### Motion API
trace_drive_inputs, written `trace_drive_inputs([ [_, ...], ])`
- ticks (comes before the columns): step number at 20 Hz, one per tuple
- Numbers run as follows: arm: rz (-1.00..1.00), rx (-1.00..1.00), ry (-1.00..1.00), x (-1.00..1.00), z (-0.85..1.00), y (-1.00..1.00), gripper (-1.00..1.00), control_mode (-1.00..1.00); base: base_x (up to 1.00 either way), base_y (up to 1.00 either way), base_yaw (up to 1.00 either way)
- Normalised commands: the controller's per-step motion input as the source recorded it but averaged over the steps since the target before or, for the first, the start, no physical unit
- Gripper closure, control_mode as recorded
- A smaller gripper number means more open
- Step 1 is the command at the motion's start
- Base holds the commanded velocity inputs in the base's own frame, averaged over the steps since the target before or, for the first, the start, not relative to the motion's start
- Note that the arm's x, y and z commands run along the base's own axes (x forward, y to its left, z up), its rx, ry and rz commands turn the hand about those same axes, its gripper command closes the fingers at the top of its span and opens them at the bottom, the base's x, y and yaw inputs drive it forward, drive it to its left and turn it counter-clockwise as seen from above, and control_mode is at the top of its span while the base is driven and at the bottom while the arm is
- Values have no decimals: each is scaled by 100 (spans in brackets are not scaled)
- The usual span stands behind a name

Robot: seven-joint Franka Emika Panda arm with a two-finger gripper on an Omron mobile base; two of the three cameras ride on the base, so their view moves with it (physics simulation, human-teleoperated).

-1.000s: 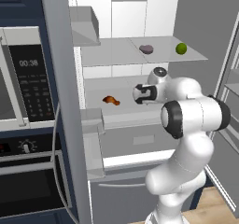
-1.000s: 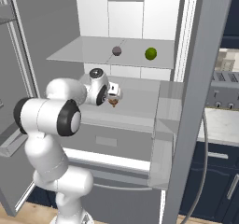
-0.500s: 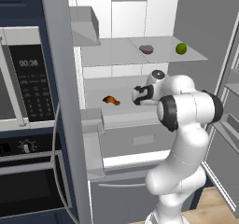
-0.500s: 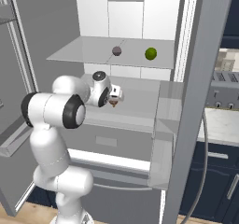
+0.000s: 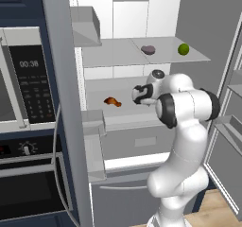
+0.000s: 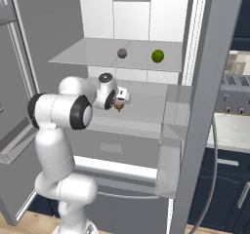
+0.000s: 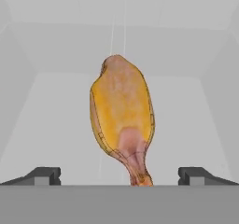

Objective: Gather the eggplant and lime from the fridge and place them on a tray on the dining counter. Then gather the chicken drumsticks from the fridge and place them on the other tray.

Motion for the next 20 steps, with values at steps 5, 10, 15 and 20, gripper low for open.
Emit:
trace_drive_inputs([
  [5,0,0,0,24,-11,-5,-100,-100,0,0,0],
  [10,0,0,0,23,-13,0,-100,-100,0,0,0],
  [15,0,0,0,19,-9,-2,-100,-100,0,0,0],
  [20,0,0,1,10,-16,0,-100,-100,0,0,0],
])
